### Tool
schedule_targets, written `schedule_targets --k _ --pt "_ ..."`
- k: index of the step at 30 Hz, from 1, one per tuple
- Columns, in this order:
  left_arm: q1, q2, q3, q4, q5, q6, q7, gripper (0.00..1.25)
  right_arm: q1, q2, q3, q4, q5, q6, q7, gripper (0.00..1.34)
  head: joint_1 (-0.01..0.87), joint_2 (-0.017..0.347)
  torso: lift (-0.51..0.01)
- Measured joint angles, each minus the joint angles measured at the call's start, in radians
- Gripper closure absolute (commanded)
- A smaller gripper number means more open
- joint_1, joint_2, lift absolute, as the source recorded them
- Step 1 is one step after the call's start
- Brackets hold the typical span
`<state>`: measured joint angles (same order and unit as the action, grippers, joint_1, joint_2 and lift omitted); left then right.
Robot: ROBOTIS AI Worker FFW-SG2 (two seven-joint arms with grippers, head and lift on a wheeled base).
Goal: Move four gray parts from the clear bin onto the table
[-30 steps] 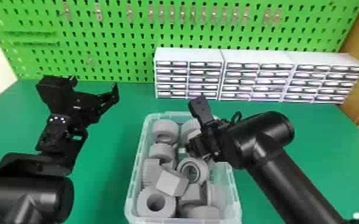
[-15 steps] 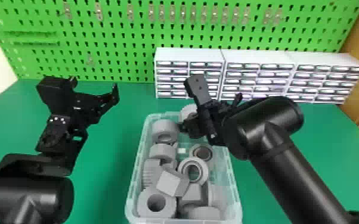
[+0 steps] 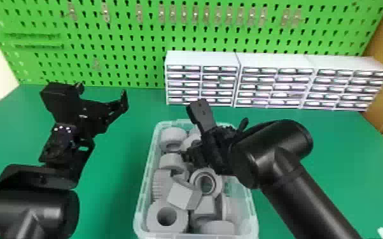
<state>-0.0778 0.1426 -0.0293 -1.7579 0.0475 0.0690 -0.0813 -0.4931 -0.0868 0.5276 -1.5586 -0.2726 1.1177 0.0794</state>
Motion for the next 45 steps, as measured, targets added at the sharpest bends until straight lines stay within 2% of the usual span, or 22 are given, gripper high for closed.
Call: schedule_targets --k 5,16,26,35,45 --pt "0.0 0.0 0.002 0.0 0.0 0.0 0.0 0.11 -0.002 -0.011 -0.032 -0.026 0.007 0.011 0.0 1.01 0.678 0.034 -0.05" --pt "0.002 0.0 0.004 0.0 0.0 0.002 -0.002 0.11 -0.008 -0.025 -0.103 -0.138 0.078 0.048 0.0 1.01 0.678 0.034 -0.05" --pt "0.004 0.0 0.003 0.0 0.001 0.002 -0.002 0.11 0.023 -0.032 -0.194 -0.22 0.162 0.117 0.0 1.01 0.678 0.034 -0.05" --pt "0.004 0.0 0.002 0.0 0.005 0.002 -0.002 0.11 0.074 -0.045 -0.325 -0.256 0.213 0.179 0.0 1.01 0.678 0.034 -0.05" --pt "0.001 0.0 -0.009 0.0 0.008 0.003 -0.002 0.11 0.128 -0.051 -0.423 -0.26 0.251 0.213 0.0 1.01 0.678 0.034 -0.05"
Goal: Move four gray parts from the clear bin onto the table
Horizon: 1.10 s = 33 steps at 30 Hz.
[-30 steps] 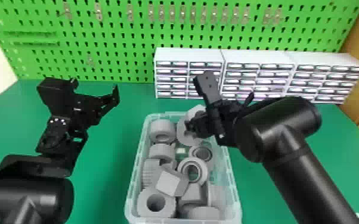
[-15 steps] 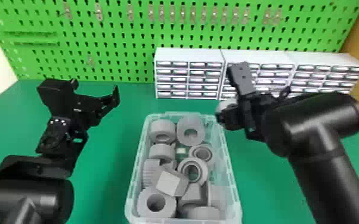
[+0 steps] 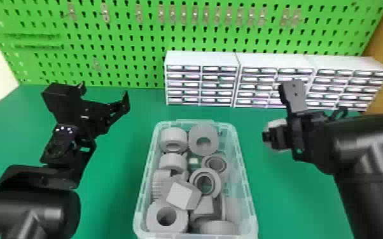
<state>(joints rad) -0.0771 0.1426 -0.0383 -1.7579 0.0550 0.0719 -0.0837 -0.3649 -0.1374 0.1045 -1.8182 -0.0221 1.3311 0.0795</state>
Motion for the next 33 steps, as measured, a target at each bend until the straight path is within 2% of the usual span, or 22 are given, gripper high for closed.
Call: schedule_targets --k 11,20,33 --pt "0.002 0.0 -0.01 0.0 0.005 0.006 -0.005 0.11 0.073 0.012 -0.056 0.047 0.006 0.005 0.0 1.01 0.678 0.034 -0.05" --pt "0.001 0.0 -0.013 0.001 0.005 0.007 -0.005 0.11 0.119 0.017 -0.108 0.109 -0.056 -0.015 0.0 1.01 0.678 0.034 -0.05" --pt "0.002 0.0 -0.018 0.002 0.006 0.01 -0.008 0.11 0.153 0.019 -0.129 0.14 -0.047 -0.025 0.0 1.01 0.678 0.034 -0.05"
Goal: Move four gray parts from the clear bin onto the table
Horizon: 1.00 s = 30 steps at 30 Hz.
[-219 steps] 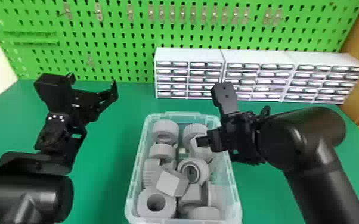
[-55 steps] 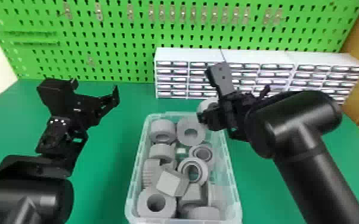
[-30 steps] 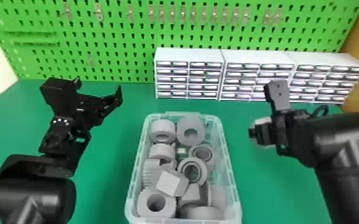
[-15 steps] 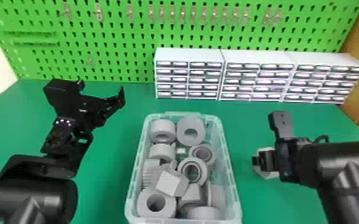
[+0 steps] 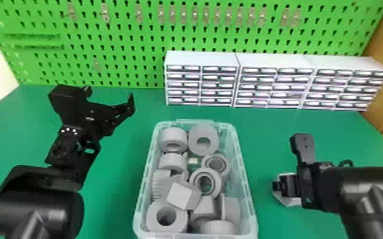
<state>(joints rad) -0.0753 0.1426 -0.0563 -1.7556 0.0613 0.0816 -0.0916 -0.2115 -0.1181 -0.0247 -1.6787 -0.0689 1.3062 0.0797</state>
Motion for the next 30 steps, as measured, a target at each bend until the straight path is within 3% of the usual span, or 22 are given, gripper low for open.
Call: schedule_targets --k 4,11,17,30 --pt "-0.001 0.0 -0.001 0.001 0.0 0.001 -0.001 0.11 0.001 0.001 0.0 0.004 0.001 0.0 0.0 0.99 0.678 0.034 -0.05" --pt "-0.001 0.0 -0.002 0.001 0.0 0.001 -0.003 0.11 0.001 0.004 -0.004 0.007 0.009 0.0 0.0 0.62 0.678 0.034 -0.05" --pt "-0.001 0.0 0.0 0.001 0.001 0.001 -0.005 0.11 0.0 0.003 0.006 0.007 0.024 0.0 0.0 0.55 0.678 0.034 -0.05" --pt "-0.001 0.0 0.0 0.001 0.001 0.001 -0.005 0.11 -0.008 0.002 0.013 -0.009 0.026 0.0 0.0 0.53 0.678 0.034 -0.05"
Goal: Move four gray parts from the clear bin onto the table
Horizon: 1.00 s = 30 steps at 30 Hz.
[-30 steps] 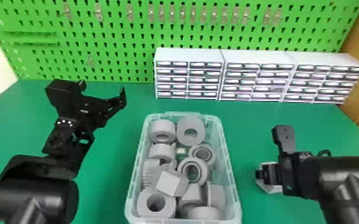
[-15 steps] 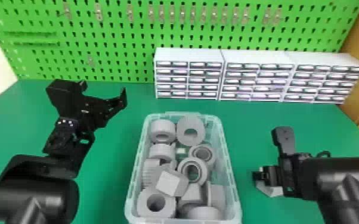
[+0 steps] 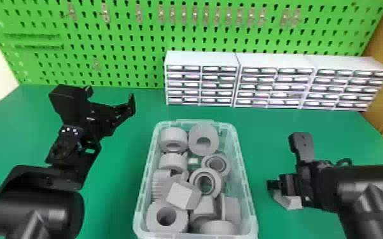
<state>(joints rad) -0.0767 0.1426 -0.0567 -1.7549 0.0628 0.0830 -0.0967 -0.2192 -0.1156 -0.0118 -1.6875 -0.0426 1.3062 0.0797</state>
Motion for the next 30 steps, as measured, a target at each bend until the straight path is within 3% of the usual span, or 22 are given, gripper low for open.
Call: schedule_targets --k 12,19,30 --pt "0.002 0.0 0.002 0.0 0.0 0.0 0.0 0.11 -0.04 0.003 0.027 -0.096 0.047 0.069 0.0 0.52 0.678 0.034 -0.05" --pt "0.001 0.0 0.003 0.0 0.0 0.0 0.0 0.11 -0.088 -0.006 0.093 -0.144 0.092 0.144 0.0 0.52 0.678 0.034 -0.05" --pt "-0.003 0.0 -0.003 0.004 0.0 0.0 0.0 0.11 -0.16 -0.003 0.191 -0.164 0.09 0.181 0.0 0.52 0.678 0.034 -0.05"
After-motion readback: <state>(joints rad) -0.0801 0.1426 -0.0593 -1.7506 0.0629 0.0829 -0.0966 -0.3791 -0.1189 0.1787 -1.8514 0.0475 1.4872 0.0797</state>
